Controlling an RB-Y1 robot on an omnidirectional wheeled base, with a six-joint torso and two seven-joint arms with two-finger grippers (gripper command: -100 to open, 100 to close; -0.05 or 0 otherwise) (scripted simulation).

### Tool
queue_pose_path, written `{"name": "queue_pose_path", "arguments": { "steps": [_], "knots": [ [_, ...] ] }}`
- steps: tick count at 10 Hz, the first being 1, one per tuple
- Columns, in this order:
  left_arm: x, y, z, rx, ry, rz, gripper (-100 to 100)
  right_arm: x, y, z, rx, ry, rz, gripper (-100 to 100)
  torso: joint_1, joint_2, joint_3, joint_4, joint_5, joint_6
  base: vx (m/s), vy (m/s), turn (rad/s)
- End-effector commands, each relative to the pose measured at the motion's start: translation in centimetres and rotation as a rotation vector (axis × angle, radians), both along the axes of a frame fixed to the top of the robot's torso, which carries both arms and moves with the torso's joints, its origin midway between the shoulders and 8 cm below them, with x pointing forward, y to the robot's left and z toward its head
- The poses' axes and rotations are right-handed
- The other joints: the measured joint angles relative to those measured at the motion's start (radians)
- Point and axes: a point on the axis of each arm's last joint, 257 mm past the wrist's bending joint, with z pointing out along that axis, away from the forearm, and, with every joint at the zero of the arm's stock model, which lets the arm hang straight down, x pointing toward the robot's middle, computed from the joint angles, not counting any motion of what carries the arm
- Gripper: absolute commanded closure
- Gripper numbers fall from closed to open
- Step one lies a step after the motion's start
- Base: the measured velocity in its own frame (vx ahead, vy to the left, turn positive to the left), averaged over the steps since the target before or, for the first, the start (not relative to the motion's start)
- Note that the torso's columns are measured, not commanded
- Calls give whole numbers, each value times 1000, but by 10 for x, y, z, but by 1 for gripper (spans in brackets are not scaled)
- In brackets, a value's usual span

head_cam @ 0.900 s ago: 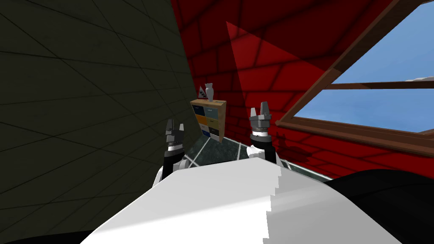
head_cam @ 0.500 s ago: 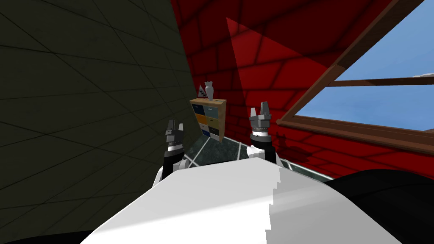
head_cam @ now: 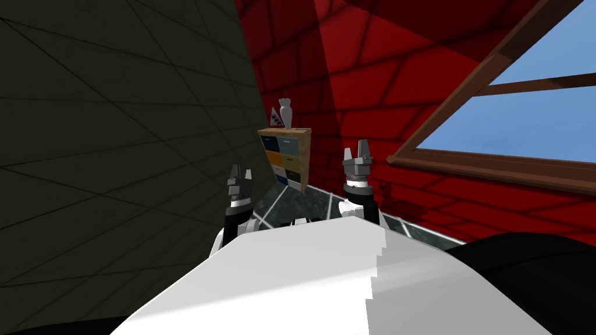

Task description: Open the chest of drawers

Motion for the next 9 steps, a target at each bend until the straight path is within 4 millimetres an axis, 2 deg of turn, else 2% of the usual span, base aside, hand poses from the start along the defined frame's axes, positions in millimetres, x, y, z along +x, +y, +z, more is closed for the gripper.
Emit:
{"name": "queue_pose_path", "arguments": {
  "steps": [1,3,9],
  "knots": [
    [4,-5,-7,32,17,-19,-100,0,0,0,0,0,0,0,0,74,-148,74,0,0,32,-1,-34],
    [12,-10,-22,64,48,-41,-100,0,0,0,0,1,0,0,0,114,-238,116,0,0,84,-3,-63],
    [34,-20,-67,89,131,-68,-100,0,0,0,0,1,0,0,0,121,-241,121,0,0,113,-11,-60]
  ]
}}
